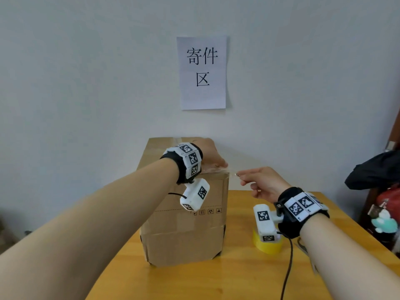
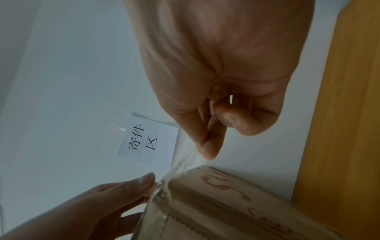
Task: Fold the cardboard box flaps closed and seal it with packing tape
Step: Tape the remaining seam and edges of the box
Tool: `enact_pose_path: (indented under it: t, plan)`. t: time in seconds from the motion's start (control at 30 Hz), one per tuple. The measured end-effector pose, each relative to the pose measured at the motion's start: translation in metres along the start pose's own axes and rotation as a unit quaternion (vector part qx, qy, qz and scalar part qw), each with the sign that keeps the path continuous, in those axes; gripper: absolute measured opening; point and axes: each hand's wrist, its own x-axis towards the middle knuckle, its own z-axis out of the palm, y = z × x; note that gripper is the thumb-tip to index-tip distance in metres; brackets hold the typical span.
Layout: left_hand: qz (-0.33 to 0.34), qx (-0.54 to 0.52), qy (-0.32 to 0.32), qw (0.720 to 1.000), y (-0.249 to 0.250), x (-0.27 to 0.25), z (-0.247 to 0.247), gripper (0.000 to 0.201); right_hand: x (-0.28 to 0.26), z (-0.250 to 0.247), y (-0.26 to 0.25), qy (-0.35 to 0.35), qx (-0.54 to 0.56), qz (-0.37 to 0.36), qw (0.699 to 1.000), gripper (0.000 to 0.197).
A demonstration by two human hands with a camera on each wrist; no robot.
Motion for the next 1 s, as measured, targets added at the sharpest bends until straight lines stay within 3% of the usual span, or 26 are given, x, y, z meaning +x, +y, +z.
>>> enact_pose_path:
  t: [0.1,0.2,0.27,0.43,0.63,1.0]
  plan:
    - [0.01,0.009,0.006,1.0,0.006,0.001,0.001,0.045,-0.004,-0.004,-0.001,-0.007,0.024,0.013,1.0,0.02]
    - [0.023,0.012,-0.005,1.0,0.009,0.0,0.0,0.043,-0.011,-0.003,-0.004,-0.054,0.006,0.029,0.998,0.036]
    - [0.026,0.01,-0.01,1.0,0.009,0.0,0.0,0.042,-0.014,0.001,-0.005,-0.077,-0.006,0.027,0.997,0.034]
    - [0.025,0.006,-0.005,1.0,0.007,0.001,0.001,0.041,-0.011,0.003,-0.003,-0.033,0.022,-0.007,0.999,0.019]
    - [0.007,0.025,-0.023,0.999,0.001,0.005,-0.006,0.049,-0.004,0.009,0.001,-0.025,0.008,0.02,0.999,0.026]
    - [0.037,0.054,-0.036,0.997,-0.005,-0.003,-0.01,0.042,0.019,0.032,0.013,-0.034,-0.027,0.08,0.996,0.022]
